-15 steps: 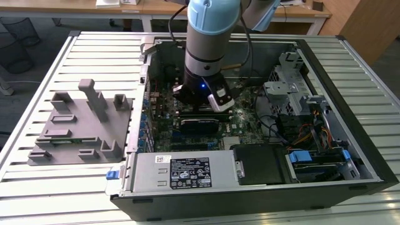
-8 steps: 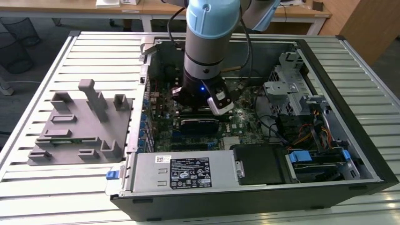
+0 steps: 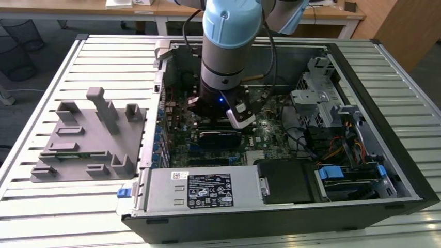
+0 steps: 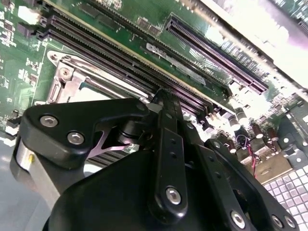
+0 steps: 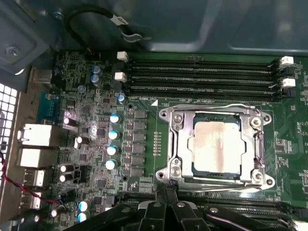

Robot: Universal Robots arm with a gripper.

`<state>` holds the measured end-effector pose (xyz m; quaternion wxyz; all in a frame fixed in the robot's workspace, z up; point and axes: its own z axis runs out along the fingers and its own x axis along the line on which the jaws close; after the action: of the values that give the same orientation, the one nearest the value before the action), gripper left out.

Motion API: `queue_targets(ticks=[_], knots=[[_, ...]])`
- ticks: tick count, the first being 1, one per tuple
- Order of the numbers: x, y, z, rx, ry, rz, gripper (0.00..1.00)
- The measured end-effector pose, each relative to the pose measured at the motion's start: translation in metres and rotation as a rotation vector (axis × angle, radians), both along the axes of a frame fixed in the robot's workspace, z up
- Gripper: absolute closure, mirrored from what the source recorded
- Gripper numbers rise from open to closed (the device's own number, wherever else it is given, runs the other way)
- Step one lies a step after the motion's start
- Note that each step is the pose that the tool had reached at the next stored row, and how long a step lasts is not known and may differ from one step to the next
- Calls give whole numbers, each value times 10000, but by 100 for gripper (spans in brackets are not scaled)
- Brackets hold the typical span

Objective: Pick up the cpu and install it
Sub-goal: 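Install the second cpu locking lever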

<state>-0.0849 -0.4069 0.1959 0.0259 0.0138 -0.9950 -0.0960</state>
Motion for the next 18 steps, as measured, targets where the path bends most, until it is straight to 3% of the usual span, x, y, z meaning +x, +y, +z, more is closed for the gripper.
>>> queue_targets(ticks=[7,13,18], knots=[[-23,1,-18,310,-5,3,89],[-40,0,-25,426,-6,6,89],[-42,2,-26,450,-7,9,89]])
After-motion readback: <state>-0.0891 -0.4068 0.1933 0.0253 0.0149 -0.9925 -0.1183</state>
